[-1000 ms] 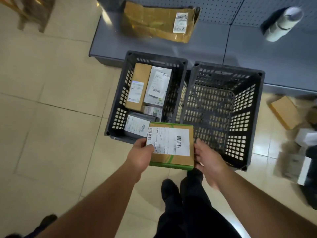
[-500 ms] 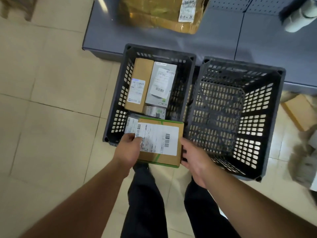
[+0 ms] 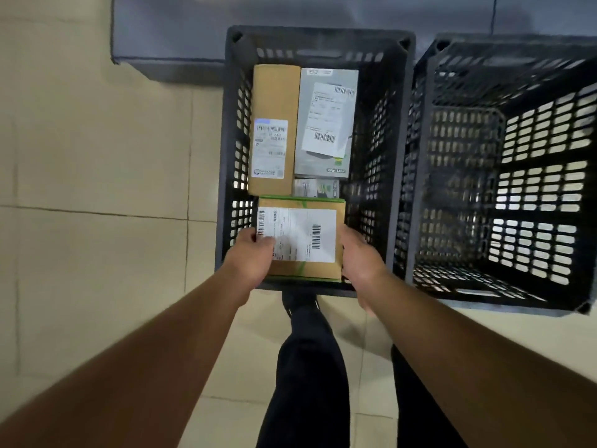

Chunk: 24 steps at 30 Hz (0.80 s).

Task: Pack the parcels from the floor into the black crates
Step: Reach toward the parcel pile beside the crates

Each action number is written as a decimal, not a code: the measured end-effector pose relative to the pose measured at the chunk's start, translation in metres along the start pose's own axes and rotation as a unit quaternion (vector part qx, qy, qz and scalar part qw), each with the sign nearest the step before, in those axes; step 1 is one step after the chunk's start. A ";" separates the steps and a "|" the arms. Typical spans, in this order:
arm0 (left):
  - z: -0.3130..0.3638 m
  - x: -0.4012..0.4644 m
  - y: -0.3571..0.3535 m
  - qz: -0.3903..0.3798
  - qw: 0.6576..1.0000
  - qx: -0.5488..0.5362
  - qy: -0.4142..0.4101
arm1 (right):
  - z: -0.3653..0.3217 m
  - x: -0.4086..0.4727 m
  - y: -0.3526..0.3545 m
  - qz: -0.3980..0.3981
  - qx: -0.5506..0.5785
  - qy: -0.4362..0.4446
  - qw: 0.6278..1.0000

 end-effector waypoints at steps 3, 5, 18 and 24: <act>-0.011 0.014 0.005 -0.010 1.000 0.009 0.011 | 0.001 0.013 -0.017 0.000 -0.045 0.024 0.999; -0.017 0.022 0.005 -0.018 1.000 0.016 0.014 | 0.001 0.020 -0.027 0.001 -0.066 0.023 0.998; -0.026 0.049 0.020 -0.105 0.990 0.096 -0.025 | -0.020 0.046 -0.062 -0.036 -0.085 -0.059 0.994; -0.025 0.048 0.023 -0.154 0.977 0.135 -0.055 | -0.019 0.039 -0.053 -0.027 -0.116 -0.105 0.987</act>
Point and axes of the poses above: each hand's wrist, its own x-axis towards the middle knuckle, its own y-axis out of the back of the hand, z = x × y, the point moved 1 cm from there along x, towards the middle knuckle, and after that the axes turned 15 degrees about -y, right-handed, at the moved point
